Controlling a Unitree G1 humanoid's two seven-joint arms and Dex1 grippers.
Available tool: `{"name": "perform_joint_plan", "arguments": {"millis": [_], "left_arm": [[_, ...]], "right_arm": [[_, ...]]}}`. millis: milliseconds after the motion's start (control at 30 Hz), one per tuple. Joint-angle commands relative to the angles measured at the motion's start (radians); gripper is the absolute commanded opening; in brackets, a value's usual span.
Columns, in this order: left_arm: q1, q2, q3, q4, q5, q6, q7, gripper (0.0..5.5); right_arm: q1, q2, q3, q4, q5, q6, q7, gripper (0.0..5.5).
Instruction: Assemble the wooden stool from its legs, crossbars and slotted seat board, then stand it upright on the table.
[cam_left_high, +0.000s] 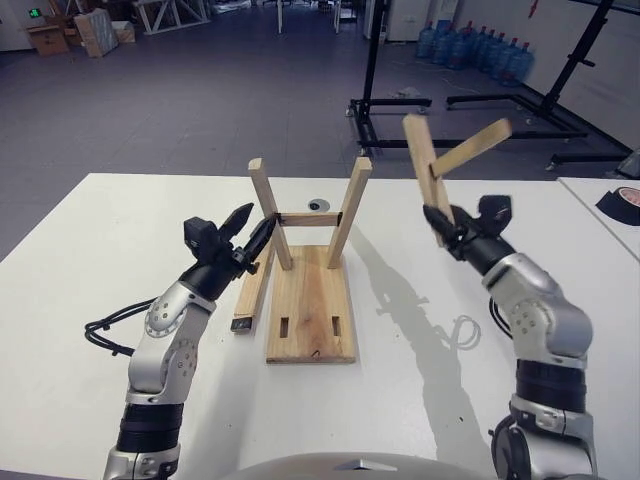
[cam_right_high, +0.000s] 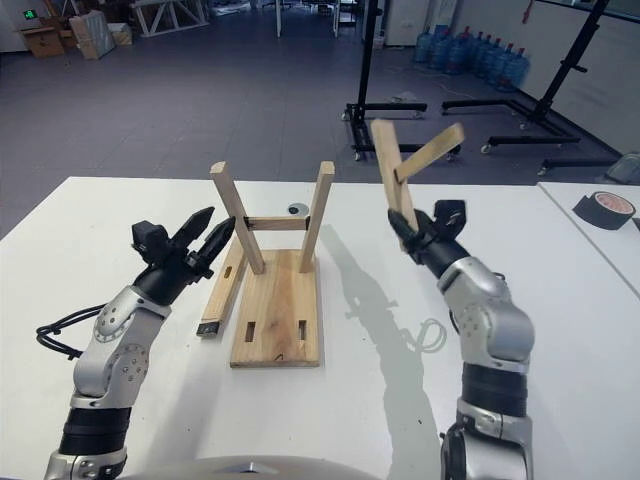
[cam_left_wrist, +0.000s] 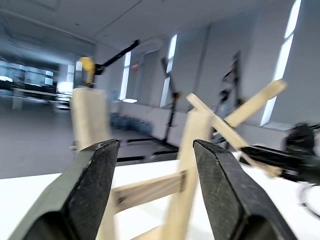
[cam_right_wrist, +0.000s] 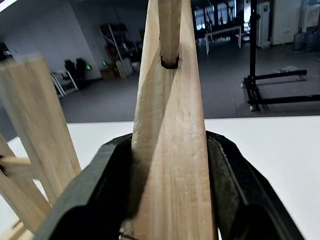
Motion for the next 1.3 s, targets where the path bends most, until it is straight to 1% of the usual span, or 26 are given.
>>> {"name": "perform_joint_plan", "arguments": {"millis": [33,67,133,233,300,433,633,967,1267,1300], "left_arm": [[-0.011,0.013,0.041,-0.083,-0.345,0.197,-0.072,3.13],[-0.016,0.018,0.049,-0.085,-0.395,0.230,-0.074,3.33],[-0.035,0.013,0.073,-0.064,-0.493,0.289,-0.038,3.35],[-0.033,0.031,0.080,-0.096,-0.632,0.376,-0.056,3.35],[-0.026,0.052,0.078,-0.128,-0.699,0.424,-0.081,3.35],[-0.012,0.080,0.087,-0.164,-0.778,0.473,-0.100,3.35],[-0.035,0.095,0.095,-0.142,-0.774,0.477,-0.077,3.35],[-0.032,0.117,0.112,-0.149,-0.815,0.494,-0.110,3.35],[-0.030,0.125,0.103,-0.141,-0.771,0.497,-0.122,2.01],[-0.027,0.127,0.102,-0.139,-0.762,0.498,-0.124,2.00]], "right_arm": [[-0.091,-0.019,-0.042,-0.155,0.393,0.166,0.113,2.05],[-0.097,-0.021,-0.032,-0.198,0.493,0.211,0.128,2.05],[-0.088,-0.023,0.012,-0.262,0.633,0.270,0.144,2.05],[-0.016,-0.038,0.112,-0.314,0.707,0.325,0.189,2.05],[0.039,-0.045,0.156,-0.322,0.735,0.344,0.209,2.05],[0.108,-0.062,0.217,-0.320,0.750,0.354,0.251,2.05],[0.165,-0.119,0.278,-0.323,0.708,0.345,0.322,2.05],[0.199,-0.152,0.324,-0.300,0.618,0.293,0.373,2.05],[0.213,-0.169,0.349,-0.280,0.577,0.285,0.396,2.05],[0.213,-0.171,0.349,-0.281,0.578,0.285,0.397,2.05]]}}
